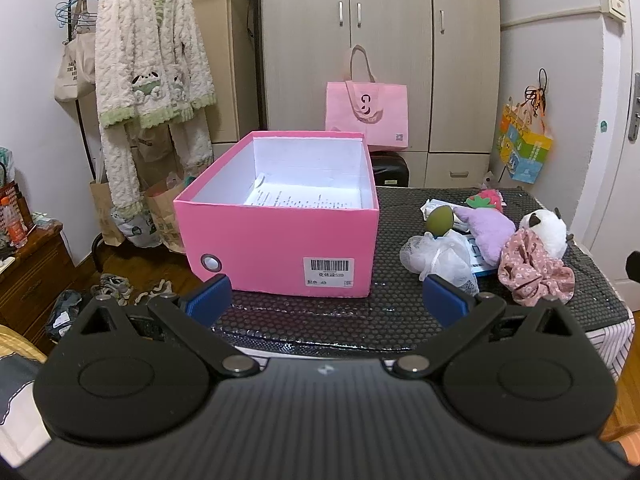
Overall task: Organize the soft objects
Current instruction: 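Move both tools toward the pile of soft objects on the table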
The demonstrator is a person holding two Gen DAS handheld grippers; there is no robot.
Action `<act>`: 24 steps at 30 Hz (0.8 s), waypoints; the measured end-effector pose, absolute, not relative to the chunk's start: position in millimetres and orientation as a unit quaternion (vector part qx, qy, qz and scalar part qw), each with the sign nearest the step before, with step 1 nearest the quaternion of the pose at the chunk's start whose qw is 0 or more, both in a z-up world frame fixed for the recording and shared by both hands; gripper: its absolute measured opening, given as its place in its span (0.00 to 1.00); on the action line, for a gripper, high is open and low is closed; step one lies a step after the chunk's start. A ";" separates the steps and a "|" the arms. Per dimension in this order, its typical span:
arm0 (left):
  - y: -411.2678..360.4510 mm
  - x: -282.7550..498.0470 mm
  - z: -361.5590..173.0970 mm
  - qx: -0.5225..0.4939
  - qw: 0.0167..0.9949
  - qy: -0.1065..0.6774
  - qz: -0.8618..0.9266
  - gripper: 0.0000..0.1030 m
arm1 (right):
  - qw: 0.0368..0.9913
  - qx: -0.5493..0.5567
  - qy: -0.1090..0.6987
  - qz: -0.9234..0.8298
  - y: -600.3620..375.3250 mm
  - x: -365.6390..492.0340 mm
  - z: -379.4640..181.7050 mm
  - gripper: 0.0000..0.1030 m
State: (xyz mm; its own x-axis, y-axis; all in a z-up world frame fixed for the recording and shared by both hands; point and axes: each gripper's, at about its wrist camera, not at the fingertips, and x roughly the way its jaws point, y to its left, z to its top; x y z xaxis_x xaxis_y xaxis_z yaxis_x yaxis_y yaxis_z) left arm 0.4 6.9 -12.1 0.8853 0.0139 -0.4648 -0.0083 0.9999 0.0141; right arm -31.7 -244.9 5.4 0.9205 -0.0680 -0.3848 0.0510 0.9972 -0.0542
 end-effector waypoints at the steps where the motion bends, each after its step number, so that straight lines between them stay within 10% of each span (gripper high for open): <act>1: 7.0 0.6 -12.5 0.005 0.971 0.238 0.006 1.00 | 0.980 -0.024 0.197 -0.032 -244.6 -31.7 5.1 0.98; 24: 10.0 1.3 -18.3 -0.010 0.981 0.196 0.001 1.00 | 0.982 -0.050 0.177 -0.035 -230.1 -31.2 -3.6 0.98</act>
